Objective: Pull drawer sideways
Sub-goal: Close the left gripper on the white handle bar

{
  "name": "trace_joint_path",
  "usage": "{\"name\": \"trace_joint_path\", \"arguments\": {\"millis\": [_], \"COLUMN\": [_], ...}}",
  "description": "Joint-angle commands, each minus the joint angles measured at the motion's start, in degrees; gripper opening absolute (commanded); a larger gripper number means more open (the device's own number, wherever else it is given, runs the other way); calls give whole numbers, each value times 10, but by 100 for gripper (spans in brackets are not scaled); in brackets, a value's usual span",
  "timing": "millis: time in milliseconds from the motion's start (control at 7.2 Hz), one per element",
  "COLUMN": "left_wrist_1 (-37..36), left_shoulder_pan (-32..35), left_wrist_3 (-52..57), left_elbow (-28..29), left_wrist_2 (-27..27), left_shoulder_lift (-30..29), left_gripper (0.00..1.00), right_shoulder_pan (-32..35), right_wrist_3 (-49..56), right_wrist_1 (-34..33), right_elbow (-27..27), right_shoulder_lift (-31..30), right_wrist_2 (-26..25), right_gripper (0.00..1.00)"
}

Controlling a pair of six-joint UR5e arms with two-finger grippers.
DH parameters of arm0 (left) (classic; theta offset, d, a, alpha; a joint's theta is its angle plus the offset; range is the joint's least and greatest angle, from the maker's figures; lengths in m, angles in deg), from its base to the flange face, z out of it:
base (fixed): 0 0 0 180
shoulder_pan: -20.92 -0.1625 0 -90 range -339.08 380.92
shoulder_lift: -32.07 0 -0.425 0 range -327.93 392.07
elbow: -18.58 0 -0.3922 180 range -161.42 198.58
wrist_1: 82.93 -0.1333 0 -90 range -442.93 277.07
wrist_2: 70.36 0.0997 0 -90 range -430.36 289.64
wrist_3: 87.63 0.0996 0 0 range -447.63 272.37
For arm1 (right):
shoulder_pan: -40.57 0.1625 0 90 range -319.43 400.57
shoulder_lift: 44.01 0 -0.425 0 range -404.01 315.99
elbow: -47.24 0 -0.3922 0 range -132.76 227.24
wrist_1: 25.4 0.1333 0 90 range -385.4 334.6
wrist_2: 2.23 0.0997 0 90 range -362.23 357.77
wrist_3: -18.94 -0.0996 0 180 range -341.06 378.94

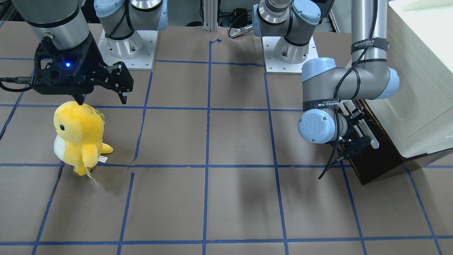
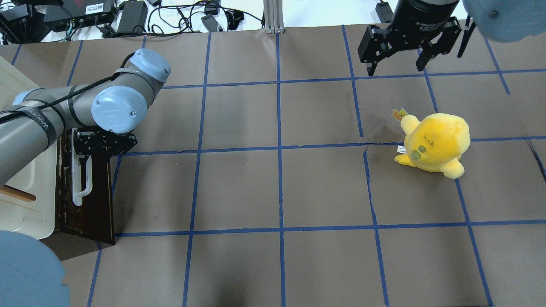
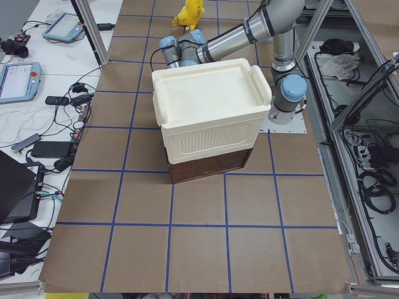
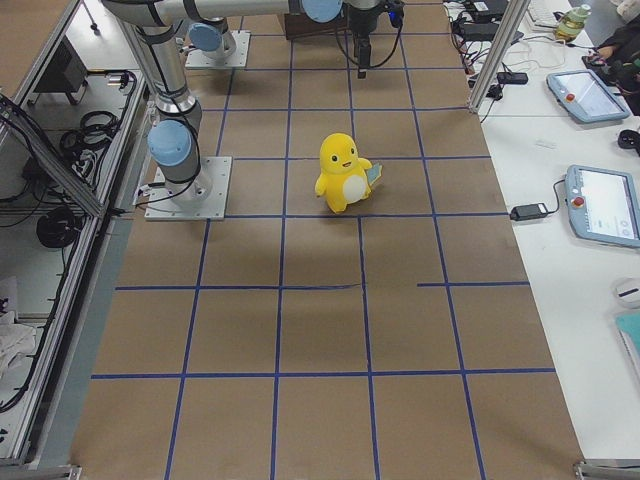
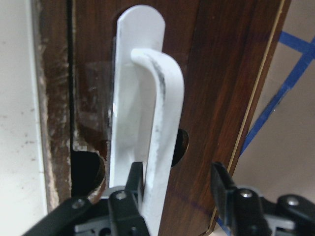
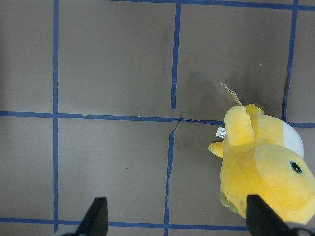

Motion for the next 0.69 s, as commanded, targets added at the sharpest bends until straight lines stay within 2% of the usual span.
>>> {"name": "trace_joint_path", "arguments": {"millis": [0, 556], "left_wrist_1": [0, 12], "left_shoulder_pan": [-1, -1], "left_wrist_3": [1, 3], "left_elbow": [-2, -2], "left_wrist_2": [1, 2], "left_shoulder_lift": [2, 8], "left_gripper": [51, 51], "right_shoulder_pan": [0, 0], "right_wrist_3": [0, 0], "right_wrist_1": [0, 0], "right_elbow": [0, 0], "right_shoulder_lift": [0, 0], "right_wrist_2": [0, 0], "right_gripper": [100, 100]}}
